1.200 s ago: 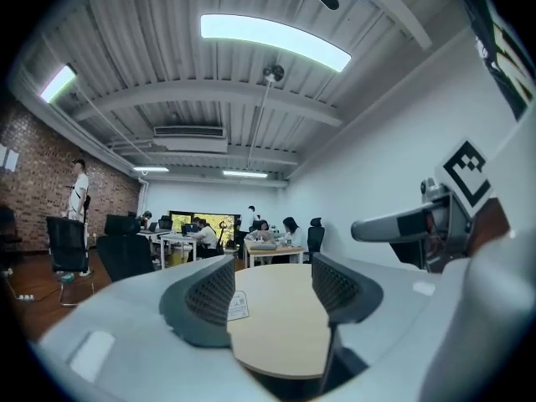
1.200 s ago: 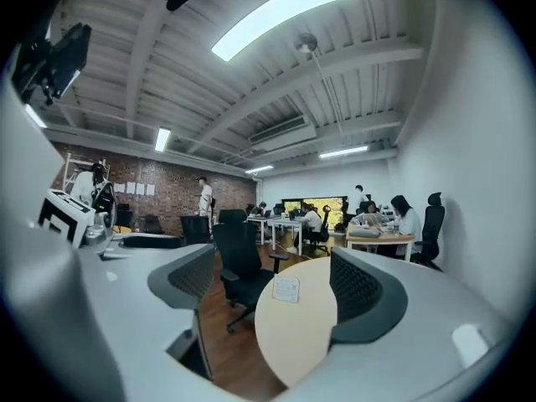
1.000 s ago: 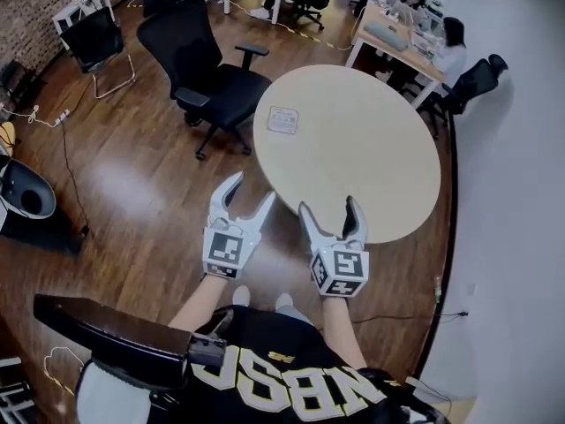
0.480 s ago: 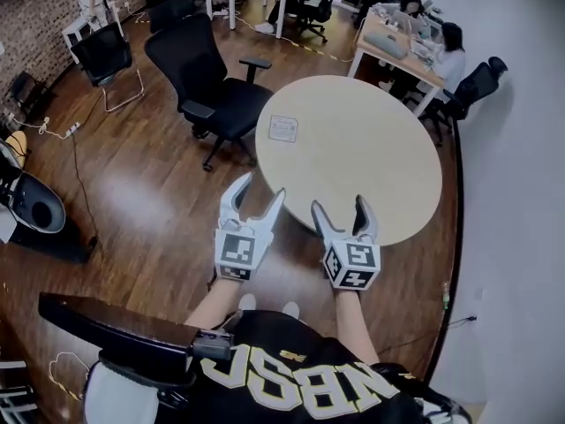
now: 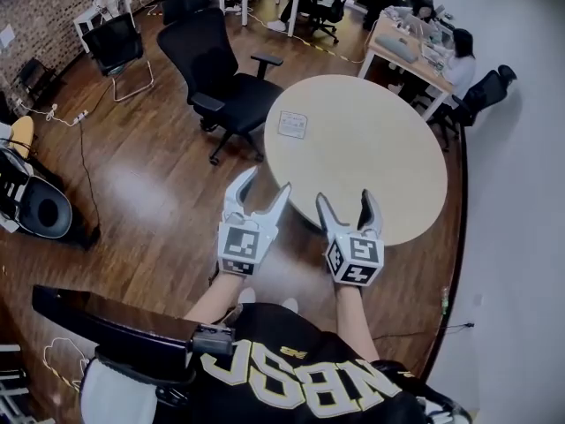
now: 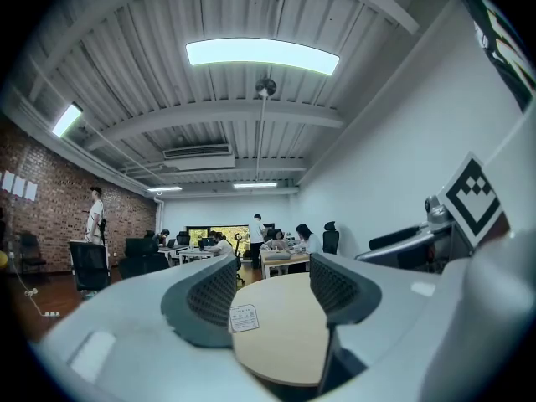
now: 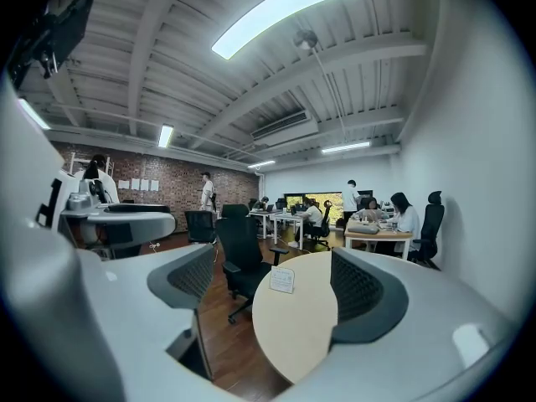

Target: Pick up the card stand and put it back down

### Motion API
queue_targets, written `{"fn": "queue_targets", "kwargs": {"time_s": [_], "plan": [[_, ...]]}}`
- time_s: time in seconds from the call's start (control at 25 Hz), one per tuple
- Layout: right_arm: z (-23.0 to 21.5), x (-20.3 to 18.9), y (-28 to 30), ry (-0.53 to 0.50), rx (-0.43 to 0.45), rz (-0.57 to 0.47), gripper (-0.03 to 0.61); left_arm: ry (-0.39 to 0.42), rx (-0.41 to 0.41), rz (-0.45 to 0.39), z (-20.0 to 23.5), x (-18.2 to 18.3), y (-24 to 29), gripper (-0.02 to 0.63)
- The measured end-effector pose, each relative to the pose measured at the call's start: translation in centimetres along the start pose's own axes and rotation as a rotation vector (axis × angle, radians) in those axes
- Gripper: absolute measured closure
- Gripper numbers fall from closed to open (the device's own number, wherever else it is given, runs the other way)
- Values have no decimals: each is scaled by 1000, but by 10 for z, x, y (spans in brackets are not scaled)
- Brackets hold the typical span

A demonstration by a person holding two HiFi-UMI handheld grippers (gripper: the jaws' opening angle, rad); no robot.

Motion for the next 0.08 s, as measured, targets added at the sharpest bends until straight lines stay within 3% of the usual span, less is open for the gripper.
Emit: {"fn": "queue_targets", "kwargs": {"time_s": [0.08], "plan": [[2, 2, -1, -1, 4, -9, 146, 10, 5, 9, 3, -1, -3, 342]]}}
Point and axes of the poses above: the fingertips, and each gripper's own axes: y forward along the fingers, z to its left, x out of its top, the point moved 8 cm from there along -y, backward along the fingers, and after that the axes turned 7 degrees about -y, right-handed, at the moved point
